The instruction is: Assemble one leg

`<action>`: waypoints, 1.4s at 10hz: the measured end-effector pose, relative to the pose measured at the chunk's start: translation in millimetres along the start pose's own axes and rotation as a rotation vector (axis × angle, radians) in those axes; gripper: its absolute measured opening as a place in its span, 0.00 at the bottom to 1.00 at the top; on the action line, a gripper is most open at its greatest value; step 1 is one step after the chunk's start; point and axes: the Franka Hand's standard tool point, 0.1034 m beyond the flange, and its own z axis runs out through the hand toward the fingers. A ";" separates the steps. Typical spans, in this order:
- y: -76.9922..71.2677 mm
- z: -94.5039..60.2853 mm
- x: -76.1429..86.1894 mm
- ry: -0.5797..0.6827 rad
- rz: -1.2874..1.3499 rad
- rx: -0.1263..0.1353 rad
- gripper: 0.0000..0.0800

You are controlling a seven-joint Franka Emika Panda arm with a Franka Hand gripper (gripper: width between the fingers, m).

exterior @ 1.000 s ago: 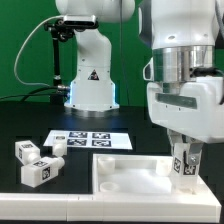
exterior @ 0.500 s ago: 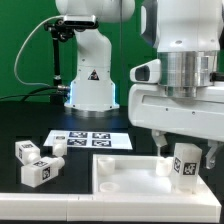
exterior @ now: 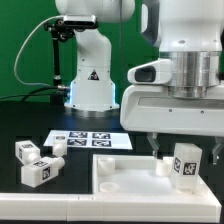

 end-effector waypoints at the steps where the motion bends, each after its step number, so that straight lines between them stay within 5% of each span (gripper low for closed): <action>1: -1.9 -0.8 3.3 0.028 -0.032 0.004 0.81; 4: -1.3 0.0 2.4 0.024 0.005 0.004 0.67; 5: -1.5 0.1 2.3 0.023 0.084 0.005 0.42; 6: -1.4 0.1 2.3 0.023 0.152 0.005 0.36; 9: -0.9 1.1 3.9 -0.008 0.449 -0.009 0.36; 12: -1.1 2.4 5.2 -0.051 1.108 0.034 0.36; 14: -1.5 2.8 3.7 -0.037 1.174 0.040 0.36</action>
Offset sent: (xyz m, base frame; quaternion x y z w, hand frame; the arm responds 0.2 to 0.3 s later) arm 0.0000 0.0000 0.0000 0.0000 0.0000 0.0000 1.0000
